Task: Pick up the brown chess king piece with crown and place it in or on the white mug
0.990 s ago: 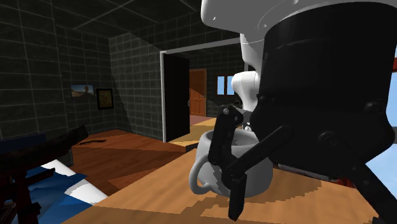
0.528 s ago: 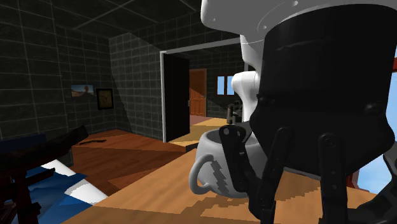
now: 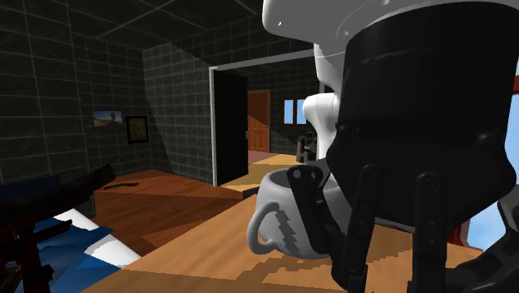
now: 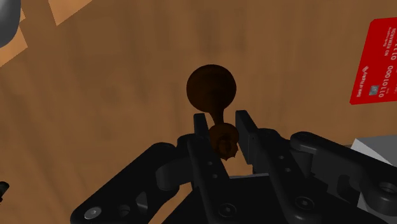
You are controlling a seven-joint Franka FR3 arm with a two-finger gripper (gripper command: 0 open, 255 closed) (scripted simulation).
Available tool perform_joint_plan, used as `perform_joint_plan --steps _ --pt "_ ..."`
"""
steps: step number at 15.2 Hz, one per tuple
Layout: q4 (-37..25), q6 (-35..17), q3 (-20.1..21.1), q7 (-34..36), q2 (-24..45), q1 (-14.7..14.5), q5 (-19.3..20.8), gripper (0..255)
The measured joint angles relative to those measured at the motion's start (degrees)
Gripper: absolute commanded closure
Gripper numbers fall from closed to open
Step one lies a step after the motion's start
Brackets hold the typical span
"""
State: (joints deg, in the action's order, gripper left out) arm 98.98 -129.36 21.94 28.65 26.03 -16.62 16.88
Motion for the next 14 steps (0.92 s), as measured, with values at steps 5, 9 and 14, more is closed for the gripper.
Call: perform_joint_plan --steps 5,9,14 --pt "-1.0 2.3 0.4 -0.8 -1.3 0.3 -0.9 255" --pt "-2.4 4.8 0.8 -1.3 -2.5 0.4 -1.6 255" --pt "-4.4 8.2 1.3 -2.1 -4.0 0.6 -2.6 255"
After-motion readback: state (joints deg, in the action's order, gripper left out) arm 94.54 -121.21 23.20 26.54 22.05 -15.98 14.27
